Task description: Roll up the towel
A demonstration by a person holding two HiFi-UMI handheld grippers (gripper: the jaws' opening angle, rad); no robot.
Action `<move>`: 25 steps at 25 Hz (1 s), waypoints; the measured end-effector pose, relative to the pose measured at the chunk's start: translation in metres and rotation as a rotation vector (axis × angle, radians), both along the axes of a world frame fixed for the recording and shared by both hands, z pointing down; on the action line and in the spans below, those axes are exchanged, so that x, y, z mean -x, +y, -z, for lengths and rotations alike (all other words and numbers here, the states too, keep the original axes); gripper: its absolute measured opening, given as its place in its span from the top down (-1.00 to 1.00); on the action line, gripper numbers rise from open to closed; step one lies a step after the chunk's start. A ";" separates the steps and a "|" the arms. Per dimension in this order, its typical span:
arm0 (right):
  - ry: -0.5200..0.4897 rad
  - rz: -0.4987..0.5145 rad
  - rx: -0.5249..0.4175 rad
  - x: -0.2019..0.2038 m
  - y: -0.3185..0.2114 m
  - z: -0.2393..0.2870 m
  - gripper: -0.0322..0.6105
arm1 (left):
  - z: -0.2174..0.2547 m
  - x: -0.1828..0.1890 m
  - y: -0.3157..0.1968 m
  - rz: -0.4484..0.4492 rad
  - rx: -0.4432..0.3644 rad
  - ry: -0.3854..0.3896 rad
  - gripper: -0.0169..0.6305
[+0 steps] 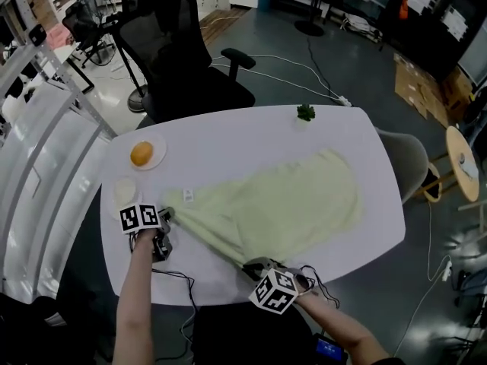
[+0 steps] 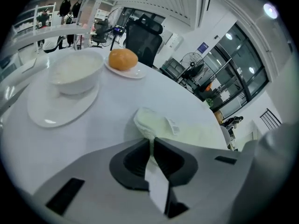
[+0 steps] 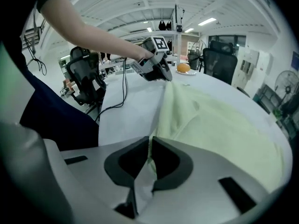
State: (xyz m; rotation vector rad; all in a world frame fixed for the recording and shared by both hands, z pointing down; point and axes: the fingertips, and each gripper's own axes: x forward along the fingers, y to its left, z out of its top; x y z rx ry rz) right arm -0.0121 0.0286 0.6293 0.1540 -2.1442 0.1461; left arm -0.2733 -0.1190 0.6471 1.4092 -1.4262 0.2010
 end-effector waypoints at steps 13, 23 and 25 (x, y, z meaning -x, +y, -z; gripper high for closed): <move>-0.208 -0.205 0.138 -0.011 -0.040 0.030 0.79 | 0.033 -0.014 -0.031 0.042 0.010 -0.060 0.82; -0.381 -0.490 0.291 -0.047 -0.099 0.043 0.79 | 0.048 -0.041 -0.084 0.094 -0.010 0.021 0.82; -0.382 -0.525 0.300 -0.055 -0.109 0.038 0.79 | 0.043 -0.048 -0.093 0.093 0.001 0.017 0.81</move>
